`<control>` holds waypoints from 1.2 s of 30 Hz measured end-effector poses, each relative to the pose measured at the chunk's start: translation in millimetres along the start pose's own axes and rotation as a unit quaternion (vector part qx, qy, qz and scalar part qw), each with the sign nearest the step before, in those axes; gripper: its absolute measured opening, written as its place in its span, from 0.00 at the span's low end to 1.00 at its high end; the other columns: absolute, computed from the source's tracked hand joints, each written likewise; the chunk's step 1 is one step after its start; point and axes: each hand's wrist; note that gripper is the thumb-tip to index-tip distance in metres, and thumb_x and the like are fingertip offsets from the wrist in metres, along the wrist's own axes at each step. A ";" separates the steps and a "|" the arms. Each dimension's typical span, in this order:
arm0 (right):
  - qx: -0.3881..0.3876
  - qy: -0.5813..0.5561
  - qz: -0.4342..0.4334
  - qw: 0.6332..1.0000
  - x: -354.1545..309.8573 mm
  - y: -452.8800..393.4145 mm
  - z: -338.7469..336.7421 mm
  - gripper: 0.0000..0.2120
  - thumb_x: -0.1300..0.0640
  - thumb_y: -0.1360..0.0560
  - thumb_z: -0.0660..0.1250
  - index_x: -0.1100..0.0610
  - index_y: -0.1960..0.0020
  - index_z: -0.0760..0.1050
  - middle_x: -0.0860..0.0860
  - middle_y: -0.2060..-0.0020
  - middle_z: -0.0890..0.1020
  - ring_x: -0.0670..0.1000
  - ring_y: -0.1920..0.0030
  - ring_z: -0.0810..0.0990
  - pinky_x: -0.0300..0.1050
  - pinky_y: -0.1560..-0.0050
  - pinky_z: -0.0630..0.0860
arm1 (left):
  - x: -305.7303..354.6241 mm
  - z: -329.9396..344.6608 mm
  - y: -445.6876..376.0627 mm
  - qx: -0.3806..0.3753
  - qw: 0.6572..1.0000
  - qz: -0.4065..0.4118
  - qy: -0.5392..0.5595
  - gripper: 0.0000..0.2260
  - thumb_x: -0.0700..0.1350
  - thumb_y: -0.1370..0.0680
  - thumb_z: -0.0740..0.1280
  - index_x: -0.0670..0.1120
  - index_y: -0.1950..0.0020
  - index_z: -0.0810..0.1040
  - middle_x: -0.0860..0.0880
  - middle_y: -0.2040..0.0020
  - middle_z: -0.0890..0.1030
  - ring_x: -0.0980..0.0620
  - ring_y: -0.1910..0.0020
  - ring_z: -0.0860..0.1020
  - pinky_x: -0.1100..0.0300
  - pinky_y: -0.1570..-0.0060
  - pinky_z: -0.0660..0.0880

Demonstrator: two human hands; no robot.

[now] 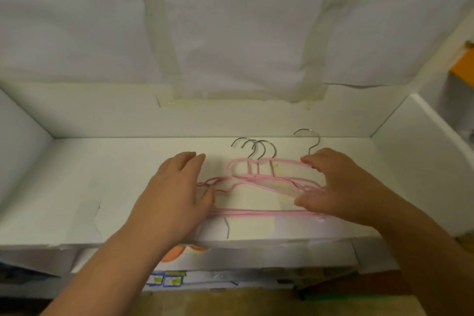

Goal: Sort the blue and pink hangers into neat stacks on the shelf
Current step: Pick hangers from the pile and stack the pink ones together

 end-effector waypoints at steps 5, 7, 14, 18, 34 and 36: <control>0.060 -0.034 0.045 0.997 4.3 30.0 -17.9 0.42 0.34 0.36 0.72 0.49 0.28 0.63 0.41 0.45 0.68 0.43 0.46 0.69 0.40 0.46 0.73 | 22.0 27.3 -11.6 -0.096 0.989 0.115 -0.015 0.39 0.72 0.33 0.59 0.52 0.28 0.67 0.49 0.30 0.69 0.47 0.31 0.66 0.52 0.31 0.65; 0.069 -0.033 0.048 0.996 1.2 38.0 -22.5 0.41 0.34 0.37 0.73 0.48 0.29 0.64 0.40 0.46 0.68 0.42 0.47 0.70 0.38 0.48 0.73 | 34.6 35.5 -18.2 -0.150 0.976 0.153 -0.038 0.43 0.73 0.35 0.63 0.54 0.25 0.61 0.49 0.27 0.65 0.47 0.28 0.61 0.52 0.29 0.61; 0.076 -0.065 0.064 0.993 2.2 63.5 -20.1 0.42 0.31 0.40 0.73 0.45 0.31 0.65 0.37 0.46 0.69 0.40 0.47 0.72 0.37 0.50 0.76 | 42.5 31.7 -45.9 -0.190 0.960 0.172 -0.113 0.36 0.68 0.35 0.69 0.54 0.31 0.68 0.50 0.40 0.73 0.46 0.41 0.70 0.50 0.43 0.72; 0.090 -0.075 0.083 0.990 8.8 76.4 -17.8 0.43 0.30 0.41 0.72 0.45 0.31 0.64 0.35 0.46 0.68 0.41 0.45 0.71 0.41 0.44 0.77 | 38.3 26.1 -47.6 -0.160 0.966 0.178 -0.094 0.35 0.69 0.35 0.67 0.57 0.31 0.69 0.52 0.42 0.73 0.48 0.42 0.71 0.52 0.42 0.73; 0.173 -0.022 0.068 0.982 11.9 192.4 -60.1 0.40 0.29 0.40 0.68 0.42 0.33 0.62 0.34 0.44 0.66 0.40 0.44 0.71 0.39 0.50 0.78 | 103.1 -4.9 38.3 -0.013 0.985 0.175 0.000 0.40 0.70 0.37 0.61 0.53 0.29 0.69 0.55 0.39 0.72 0.52 0.40 0.70 0.56 0.44 0.72; 0.176 -0.008 0.077 0.981 18.6 226.3 -65.7 0.42 0.28 0.40 0.69 0.43 0.32 0.62 0.34 0.43 0.66 0.40 0.44 0.70 0.35 0.52 0.75 | 129.6 -5.8 59.5 -0.004 0.981 0.195 0.007 0.38 0.69 0.37 0.62 0.54 0.29 0.69 0.56 0.39 0.72 0.53 0.40 0.70 0.57 0.46 0.72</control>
Point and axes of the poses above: each hand's wrist, its own y-axis away from the middle knuckle, its own z-axis out of the palm, x = y × z
